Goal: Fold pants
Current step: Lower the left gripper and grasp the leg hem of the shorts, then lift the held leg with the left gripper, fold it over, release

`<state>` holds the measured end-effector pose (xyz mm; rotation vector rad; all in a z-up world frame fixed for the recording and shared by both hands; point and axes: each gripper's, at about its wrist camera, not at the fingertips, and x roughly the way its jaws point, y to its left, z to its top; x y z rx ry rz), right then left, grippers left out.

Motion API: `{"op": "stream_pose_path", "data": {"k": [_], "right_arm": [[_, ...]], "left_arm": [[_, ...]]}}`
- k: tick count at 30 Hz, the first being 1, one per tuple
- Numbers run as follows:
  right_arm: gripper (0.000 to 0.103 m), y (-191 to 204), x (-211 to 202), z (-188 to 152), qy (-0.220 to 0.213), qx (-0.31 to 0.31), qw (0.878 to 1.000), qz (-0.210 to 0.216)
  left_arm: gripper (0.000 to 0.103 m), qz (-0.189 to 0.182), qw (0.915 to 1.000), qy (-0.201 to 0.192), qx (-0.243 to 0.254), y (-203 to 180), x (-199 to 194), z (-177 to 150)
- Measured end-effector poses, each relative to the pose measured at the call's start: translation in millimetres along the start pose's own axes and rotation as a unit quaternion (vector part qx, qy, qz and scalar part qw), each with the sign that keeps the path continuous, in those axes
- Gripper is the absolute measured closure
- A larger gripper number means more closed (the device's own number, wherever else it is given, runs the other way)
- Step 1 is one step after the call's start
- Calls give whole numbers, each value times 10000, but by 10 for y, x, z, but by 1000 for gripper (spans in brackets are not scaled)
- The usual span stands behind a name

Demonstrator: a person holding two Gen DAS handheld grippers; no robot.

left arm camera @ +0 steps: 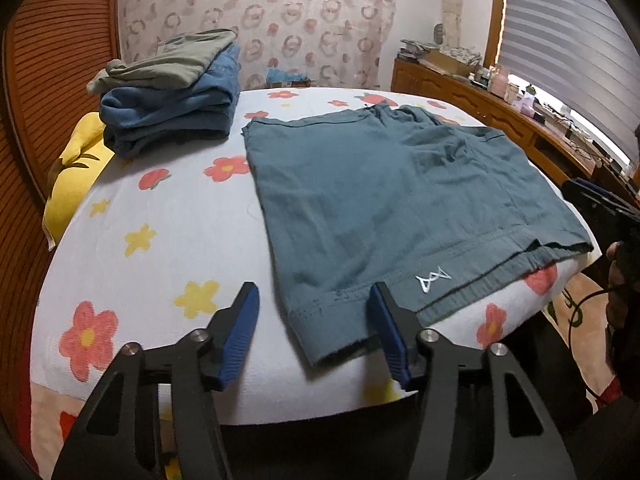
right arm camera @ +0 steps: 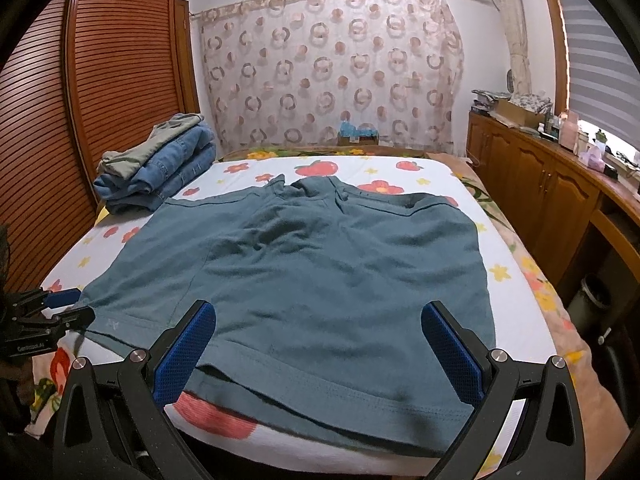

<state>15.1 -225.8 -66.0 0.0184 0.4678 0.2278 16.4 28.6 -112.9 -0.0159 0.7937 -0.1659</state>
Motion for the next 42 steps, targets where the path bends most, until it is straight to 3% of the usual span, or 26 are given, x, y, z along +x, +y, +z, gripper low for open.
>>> {"op": "stream_pose_path", "data": {"k": [10, 23, 28, 33, 42], "right_arm": [[0, -52, 85, -11, 155, -41, 9999, 58], [7, -124, 69, -16, 229, -102, 9997, 77], [16, -179, 17, -30, 211, -70, 9998, 15], [35, -261, -40, -45, 211, -24, 9998, -59], [41, -264, -85, -92, 240, 56, 9996, -103]], "left_arm": [[92, -431, 9990, -133, -34, -32, -66, 50], [95, -967, 9933, -485, 414, -438, -130, 540], [95, -1195, 9888, -560, 700, -703, -62, 807], [95, -1445, 9828, -651, 950, -1005, -16, 1057], [95, -1575, 9787, -759, 1078, -1318, 33, 1310]]}}
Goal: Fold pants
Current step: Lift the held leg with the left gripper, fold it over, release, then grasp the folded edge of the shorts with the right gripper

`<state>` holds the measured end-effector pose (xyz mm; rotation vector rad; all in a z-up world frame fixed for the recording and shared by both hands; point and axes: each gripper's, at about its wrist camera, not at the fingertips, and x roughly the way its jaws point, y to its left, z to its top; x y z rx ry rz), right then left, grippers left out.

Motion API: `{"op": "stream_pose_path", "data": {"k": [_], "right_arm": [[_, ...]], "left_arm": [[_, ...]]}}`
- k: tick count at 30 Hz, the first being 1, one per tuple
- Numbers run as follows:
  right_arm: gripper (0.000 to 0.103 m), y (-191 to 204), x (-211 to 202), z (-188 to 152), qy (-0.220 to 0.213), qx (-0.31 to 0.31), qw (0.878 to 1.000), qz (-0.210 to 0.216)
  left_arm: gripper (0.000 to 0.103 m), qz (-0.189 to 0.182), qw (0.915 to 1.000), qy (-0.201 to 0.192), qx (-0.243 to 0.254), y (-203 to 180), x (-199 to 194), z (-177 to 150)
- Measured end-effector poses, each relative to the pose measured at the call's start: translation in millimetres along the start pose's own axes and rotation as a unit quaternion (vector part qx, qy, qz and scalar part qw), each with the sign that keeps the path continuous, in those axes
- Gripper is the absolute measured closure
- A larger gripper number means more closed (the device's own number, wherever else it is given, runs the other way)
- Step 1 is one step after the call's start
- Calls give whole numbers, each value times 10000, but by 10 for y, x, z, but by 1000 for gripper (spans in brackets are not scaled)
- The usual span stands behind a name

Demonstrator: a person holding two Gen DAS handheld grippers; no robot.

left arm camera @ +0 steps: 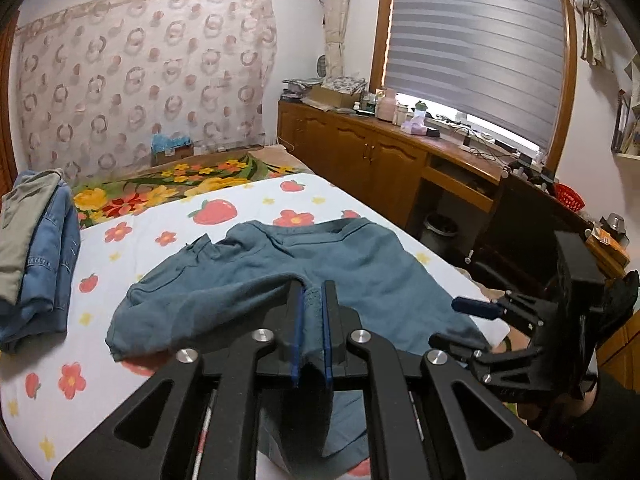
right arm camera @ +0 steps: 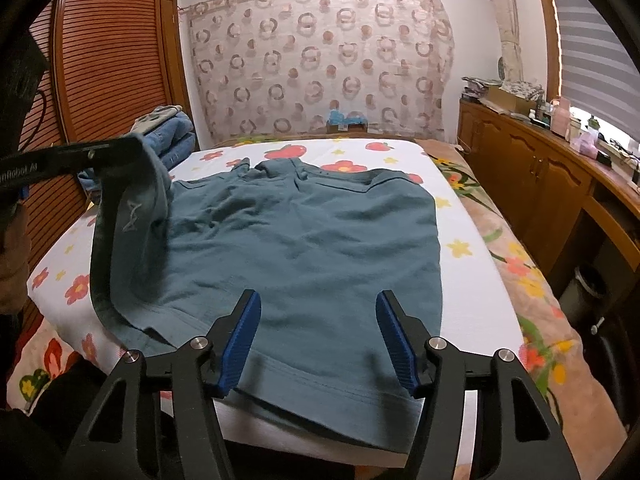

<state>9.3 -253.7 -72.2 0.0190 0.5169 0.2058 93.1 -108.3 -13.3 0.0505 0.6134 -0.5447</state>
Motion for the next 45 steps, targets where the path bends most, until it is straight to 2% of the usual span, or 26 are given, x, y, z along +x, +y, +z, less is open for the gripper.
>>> {"op": "stream_pose_path", "data": {"k": [2, 5, 7, 8, 9, 12, 14, 15, 18, 23, 28, 34, 45], "right_arm": [[41, 20, -1, 2, 10, -6, 10000, -4], [41, 35, -12, 3, 19, 15, 10000, 9], [41, 23, -13, 32, 24, 42, 10000, 46], [41, 12, -7, 48, 23, 42, 10000, 64], [41, 38, -9, 51, 20, 26, 10000, 82], [41, 55, 2, 81, 8, -16, 9999, 127], [41, 87, 15, 93, 6, -47, 9998, 187], [41, 101, 23, 101, 3, -59, 9997, 216], [45, 126, 50, 139, -10, -98, 9993, 370], [51, 157, 79, 185, -31, -238, 9982, 550], [53, 205, 157, 219, 13, -400, 9967, 705], [63, 114, 241, 181, 211, -420, 9960, 759], [66, 180, 377, 239, 587, -607, 9924, 891]], "left_arm": [[94, 48, 10000, 13, 7, 4, 0, -7], [86, 180, 9998, 2, -98, 49, -25, -32], [71, 212, 9997, -47, -151, 92, -44, -41], [67, 254, 9995, -72, -172, 118, -68, -51], [57, 324, 9992, -96, -190, 153, -96, -69], [52, 460, 9987, -66, -206, 242, -134, -112], [34, 476, 9985, -33, -268, 306, -157, -152], [20, 484, 9983, -48, -317, 344, -172, -188], [19, 535, 9973, 8, -495, 464, -175, -317], [20, 879, 9941, 187, -607, 581, -133, -557], [19, 896, 9931, 445, -615, 607, -52, -742], [19, 816, 9926, 718, -541, 561, 9, -985], [19, 835, 9907, 766, -757, 672, 15, -1118]]}}
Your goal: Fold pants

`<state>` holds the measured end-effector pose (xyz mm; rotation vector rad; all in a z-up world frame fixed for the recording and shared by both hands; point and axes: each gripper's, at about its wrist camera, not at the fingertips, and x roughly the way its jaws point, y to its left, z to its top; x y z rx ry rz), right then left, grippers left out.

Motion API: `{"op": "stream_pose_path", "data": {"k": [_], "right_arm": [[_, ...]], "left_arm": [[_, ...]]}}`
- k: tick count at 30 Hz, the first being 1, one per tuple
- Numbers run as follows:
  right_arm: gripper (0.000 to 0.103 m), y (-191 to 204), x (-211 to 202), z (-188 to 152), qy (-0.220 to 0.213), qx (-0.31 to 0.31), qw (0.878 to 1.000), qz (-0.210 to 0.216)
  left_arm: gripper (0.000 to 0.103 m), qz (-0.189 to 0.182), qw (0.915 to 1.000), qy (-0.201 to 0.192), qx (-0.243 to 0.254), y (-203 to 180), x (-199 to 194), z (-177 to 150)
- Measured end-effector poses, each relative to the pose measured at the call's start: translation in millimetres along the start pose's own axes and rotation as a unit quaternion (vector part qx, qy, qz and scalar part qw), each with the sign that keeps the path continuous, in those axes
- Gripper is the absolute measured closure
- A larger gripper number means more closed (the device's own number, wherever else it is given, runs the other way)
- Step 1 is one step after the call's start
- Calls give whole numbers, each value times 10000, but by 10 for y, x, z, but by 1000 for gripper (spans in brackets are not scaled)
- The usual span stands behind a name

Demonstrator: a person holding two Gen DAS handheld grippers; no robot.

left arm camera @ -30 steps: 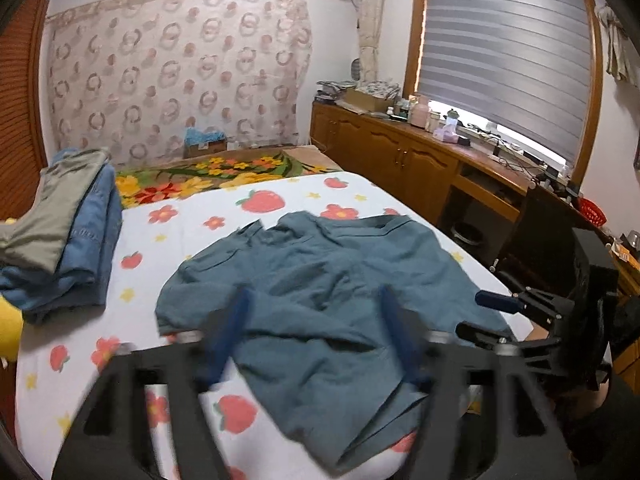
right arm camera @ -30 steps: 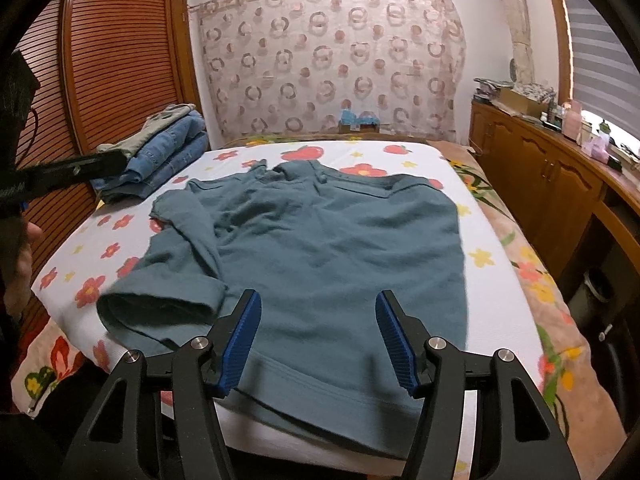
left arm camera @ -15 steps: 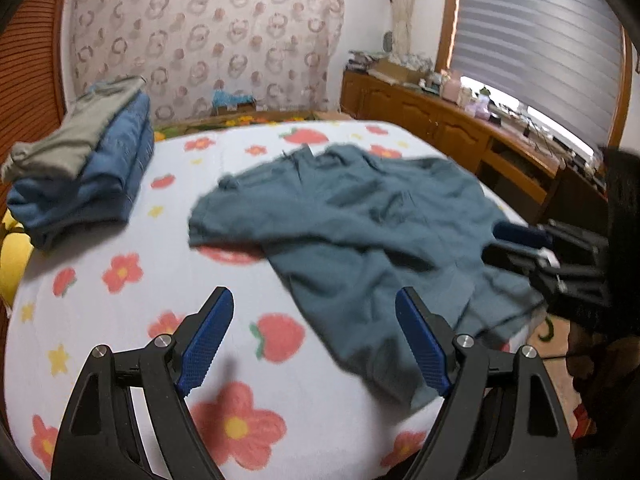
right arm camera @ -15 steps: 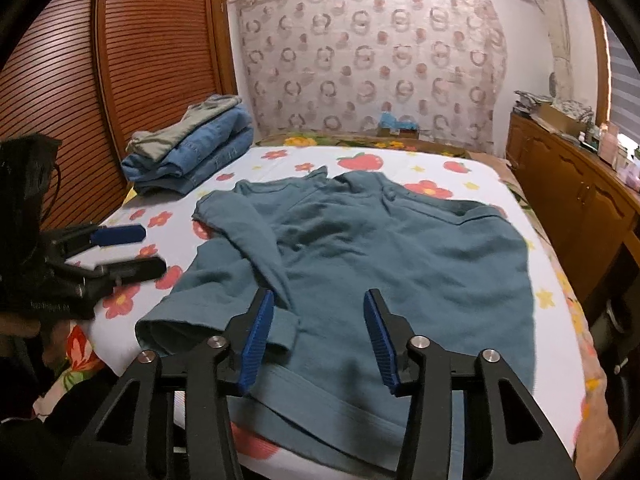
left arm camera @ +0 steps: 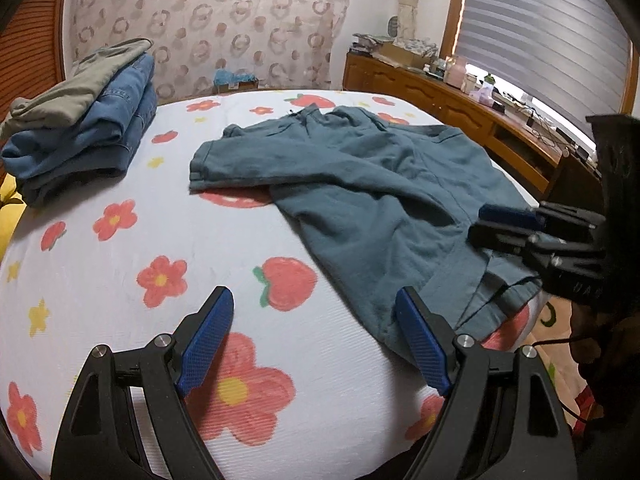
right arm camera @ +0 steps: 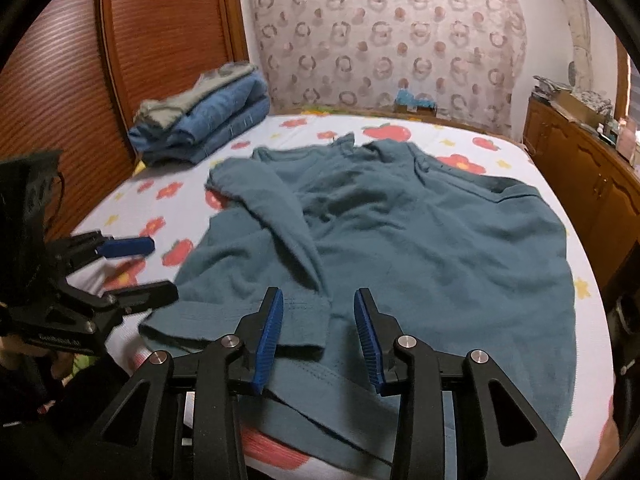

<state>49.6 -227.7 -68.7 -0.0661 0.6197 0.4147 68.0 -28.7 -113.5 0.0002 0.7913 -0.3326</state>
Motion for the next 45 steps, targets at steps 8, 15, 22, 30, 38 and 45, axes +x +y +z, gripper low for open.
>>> {"op": "stream_pose_path", "data": {"k": [8, 15, 22, 30, 38, 45], "right_arm": [[83, 68, 77, 84, 248, -131, 9996, 76], [96, 109, -84, 144, -136, -184, 9997, -4], [97, -61, -447, 114, -559, -119, 9973, -451], [97, -125, -795, -50, -816, 58, 9949, -593], [97, -129, -864, -199, -882, 143, 9925, -830], [97, -139, -946, -269, -915, 312, 9913, -888]], "left_arm": [[19, 62, 9999, -84, 25, 16, -12, -21], [19, 29, 9999, -113, -76, 18, -46, 16], [19, -45, 9997, -231, 117, -137, -117, 132], [19, -137, 9988, -318, 332, -359, -136, 320], [19, -185, 9981, -293, 509, -588, -19, 436], [19, -231, 9977, -211, 596, -711, 79, 459]]}}
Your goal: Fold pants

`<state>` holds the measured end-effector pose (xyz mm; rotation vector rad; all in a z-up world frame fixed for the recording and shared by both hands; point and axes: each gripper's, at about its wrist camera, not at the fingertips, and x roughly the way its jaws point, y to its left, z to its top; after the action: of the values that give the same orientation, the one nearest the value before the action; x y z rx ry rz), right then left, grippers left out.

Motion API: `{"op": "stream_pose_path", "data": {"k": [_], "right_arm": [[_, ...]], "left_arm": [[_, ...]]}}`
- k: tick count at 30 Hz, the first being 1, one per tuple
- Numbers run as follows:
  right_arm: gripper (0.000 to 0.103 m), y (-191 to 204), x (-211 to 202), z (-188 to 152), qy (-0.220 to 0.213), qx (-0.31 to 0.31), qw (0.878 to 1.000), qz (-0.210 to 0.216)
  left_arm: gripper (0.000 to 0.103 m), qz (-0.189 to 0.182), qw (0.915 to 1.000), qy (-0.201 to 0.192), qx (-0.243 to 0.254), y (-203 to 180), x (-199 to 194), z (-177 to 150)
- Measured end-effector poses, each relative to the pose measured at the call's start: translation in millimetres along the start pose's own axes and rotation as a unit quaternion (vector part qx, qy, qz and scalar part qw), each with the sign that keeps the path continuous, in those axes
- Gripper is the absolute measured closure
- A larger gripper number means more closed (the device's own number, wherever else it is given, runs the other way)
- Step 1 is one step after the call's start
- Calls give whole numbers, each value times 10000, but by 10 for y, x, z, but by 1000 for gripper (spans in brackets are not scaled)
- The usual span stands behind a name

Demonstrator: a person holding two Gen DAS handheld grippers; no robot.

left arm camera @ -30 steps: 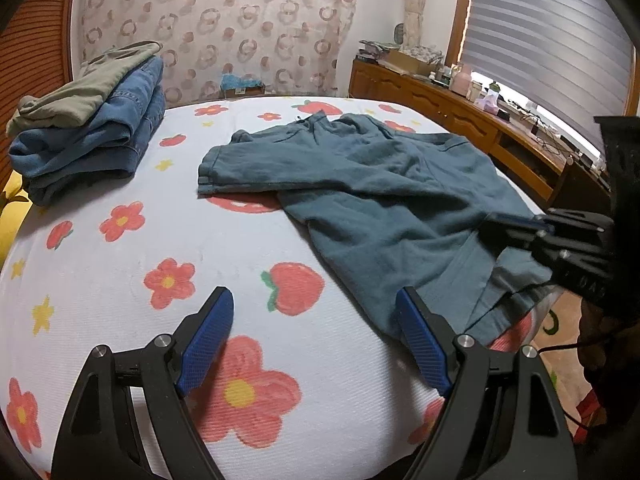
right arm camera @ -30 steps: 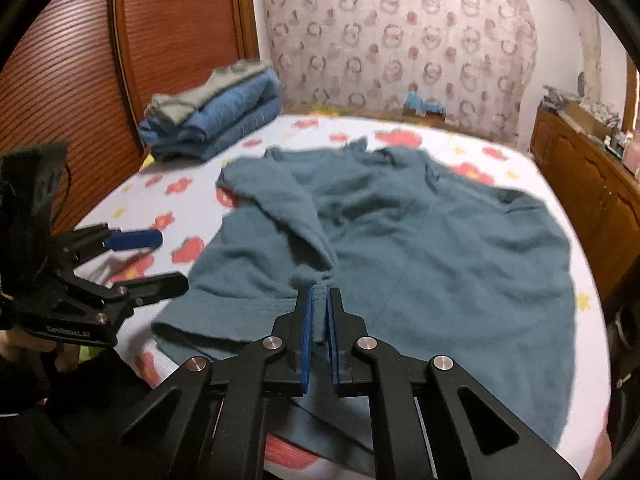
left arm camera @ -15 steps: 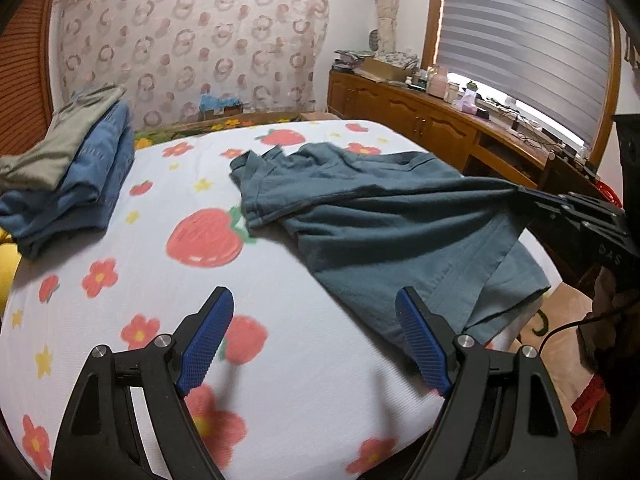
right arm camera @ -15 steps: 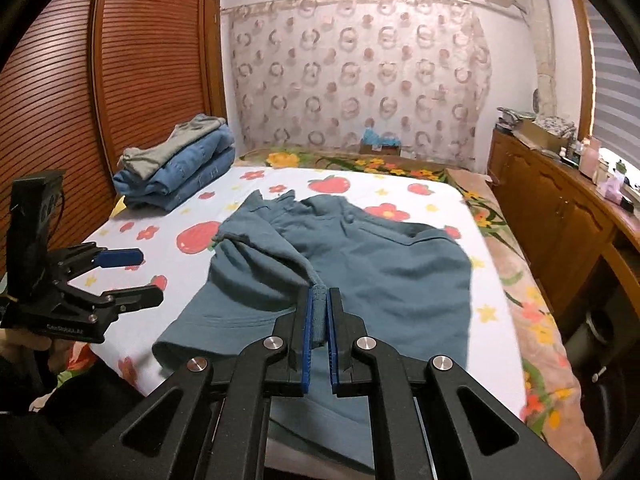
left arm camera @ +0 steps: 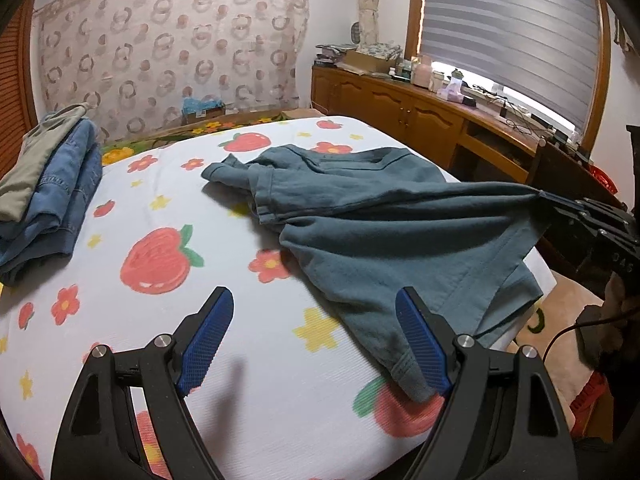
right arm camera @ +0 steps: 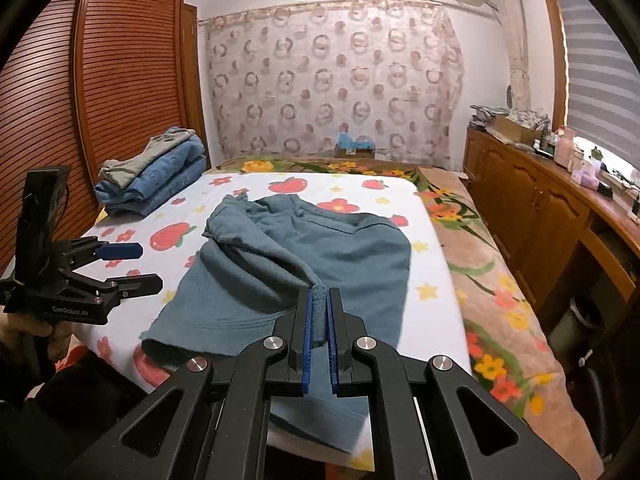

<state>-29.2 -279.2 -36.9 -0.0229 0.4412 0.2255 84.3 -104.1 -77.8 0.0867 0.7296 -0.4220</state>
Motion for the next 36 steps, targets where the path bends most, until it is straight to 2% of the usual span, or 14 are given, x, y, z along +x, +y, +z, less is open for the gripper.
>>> {"op": "stream_pose_path", "data": {"k": [14, 21, 28, 32, 36], "right_arm": [[97, -76, -122, -170, 107, 265, 9996, -58], [97, -159, 4, -302, 468, 441, 9979, 21], [96, -204, 29, -231, 582, 538, 9968, 70], [95, -182, 16, -232, 634, 514, 9967, 41], [86, -160, 14, -227, 663, 494, 9965, -66]], "left_arm": [[19, 30, 9999, 73, 141, -175, 108, 43], [19, 87, 9996, 199, 191, -214, 194, -16], [19, 202, 9991, 312, 204, -209, 231, -91], [19, 191, 9991, 355, 156, -188, 260, -120], [19, 140, 9988, 462, 68, -143, 317, -143]]}}
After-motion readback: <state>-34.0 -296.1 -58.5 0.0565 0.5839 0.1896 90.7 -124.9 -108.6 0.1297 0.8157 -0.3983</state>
